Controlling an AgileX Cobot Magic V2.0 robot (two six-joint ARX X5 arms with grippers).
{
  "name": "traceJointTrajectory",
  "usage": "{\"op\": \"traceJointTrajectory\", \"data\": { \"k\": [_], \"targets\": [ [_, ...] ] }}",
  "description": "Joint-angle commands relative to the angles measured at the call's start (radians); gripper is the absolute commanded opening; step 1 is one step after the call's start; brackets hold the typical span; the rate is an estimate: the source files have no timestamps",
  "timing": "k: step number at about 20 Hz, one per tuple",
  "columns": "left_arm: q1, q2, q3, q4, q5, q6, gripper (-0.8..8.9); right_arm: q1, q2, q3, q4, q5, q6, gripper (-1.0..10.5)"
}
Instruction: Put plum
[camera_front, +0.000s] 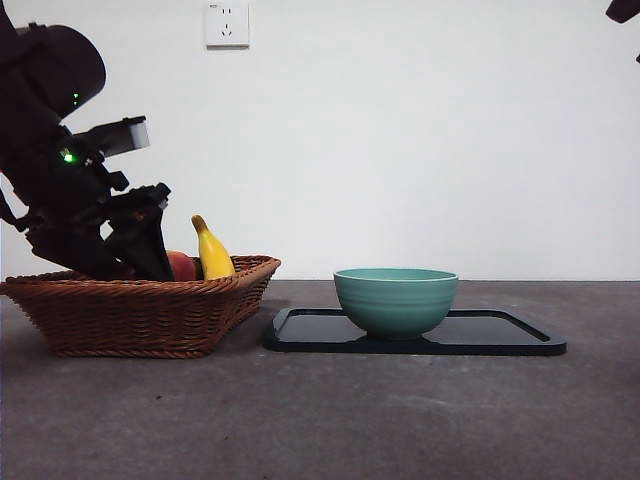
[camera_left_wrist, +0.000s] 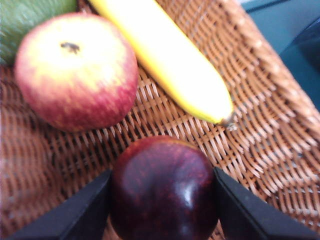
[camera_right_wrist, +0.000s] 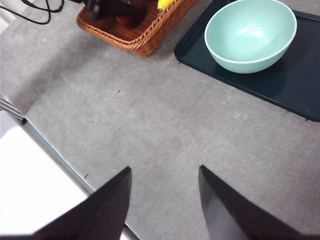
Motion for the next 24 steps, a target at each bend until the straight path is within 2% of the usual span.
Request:
{"op": "traceJointTrajectory", "data": {
  "k": [1, 4, 6, 12, 17, 20, 22, 24],
  "targets": [
    [-0.002, 0.035, 0.007, 0.014, -0.001, 0.008, 1.95, 0.007, 0.005, 0.006, 0.003, -0.002, -0.008, 2.1],
    [-0.002, 0.037, 0.007, 0.016, -0.001, 0.003, 3.55, 0.007, 0.005, 0.006, 0.003, -0.002, -0.008, 2.1],
    [-0.002, 0.037, 0.007, 0.016, -0.001, -0.007, 4.07, 0.007, 0.005, 0.006, 0.003, -0.002, -0.008, 2.1],
    [-0.002, -0.021, 0.008, 0.017, -0.001, -0.03, 4.07, 0.007, 0.005, 0.006, 0.004, 0.001, -0.008, 2.1],
    [-0.006, -0.187, 0.008, -0.019, 0.0, -0.057, 4.06, 0.007, 0.006, 0.006, 0.011, 0.001, -0.008, 2.1],
    [-0.024, -0.325, 0.009, -0.1, 0.011, -0.057, 4.06, 0.007, 0.006, 0.006, 0.026, 0.001, -0.008, 2.1],
    [-0.038, -0.419, 0.009, -0.169, 0.056, -0.058, 4.05, 0.007, 0.006, 0.006, 0.034, 0.001, -0.008, 2.1],
    [-0.049, -0.513, 0.009, -0.237, 0.155, -0.089, 4.04, 0.007, 0.006, 0.006, 0.048, 0.001, -0.009, 2.1]
  ]
}}
